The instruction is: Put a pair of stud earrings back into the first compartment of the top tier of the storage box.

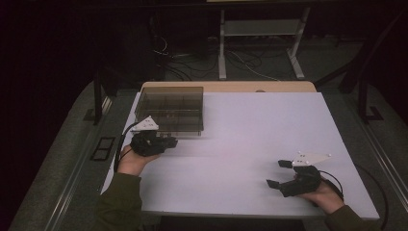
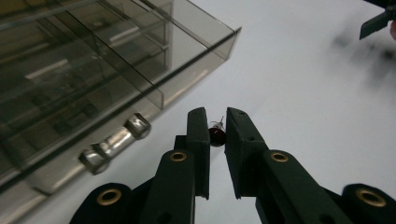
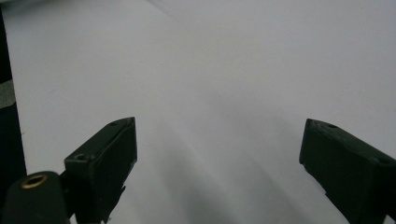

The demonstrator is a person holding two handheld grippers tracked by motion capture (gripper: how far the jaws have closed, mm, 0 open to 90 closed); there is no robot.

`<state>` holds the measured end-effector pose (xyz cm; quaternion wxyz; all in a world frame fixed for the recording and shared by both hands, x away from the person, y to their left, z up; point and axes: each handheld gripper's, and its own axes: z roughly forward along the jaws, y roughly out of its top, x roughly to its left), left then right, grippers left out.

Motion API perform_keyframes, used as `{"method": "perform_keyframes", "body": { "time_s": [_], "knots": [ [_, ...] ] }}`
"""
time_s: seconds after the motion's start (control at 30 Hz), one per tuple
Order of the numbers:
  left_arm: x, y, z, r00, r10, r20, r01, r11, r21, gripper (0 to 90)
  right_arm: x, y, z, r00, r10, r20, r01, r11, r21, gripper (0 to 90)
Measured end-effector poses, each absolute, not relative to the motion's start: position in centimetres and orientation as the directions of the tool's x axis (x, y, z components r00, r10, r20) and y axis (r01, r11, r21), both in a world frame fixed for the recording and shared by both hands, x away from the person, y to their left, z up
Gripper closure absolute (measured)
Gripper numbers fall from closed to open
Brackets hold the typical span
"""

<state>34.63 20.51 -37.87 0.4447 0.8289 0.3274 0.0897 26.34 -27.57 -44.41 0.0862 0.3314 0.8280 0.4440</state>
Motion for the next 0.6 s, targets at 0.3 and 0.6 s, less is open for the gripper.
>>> {"method": "perform_keyframes", "body": {
  "time_s": [0.3, 0.6],
  "knots": [
    [35.1, 22.5, -35.7, 0.739, 0.664, -0.117, 0.446, -0.351, 0.824, 79.3, 26.4, -27.5, -44.4, -0.764, 0.627, 0.153, 0.474, 0.384, 0.793, 10.6],
    [36.8, 24.6, -35.0, 0.674, 0.733, -0.091, 0.467, -0.328, 0.822, 79.3, 26.5, -27.6, -44.5, -0.766, 0.623, 0.160, 0.474, 0.380, 0.794, 10.6]
  ]
}}
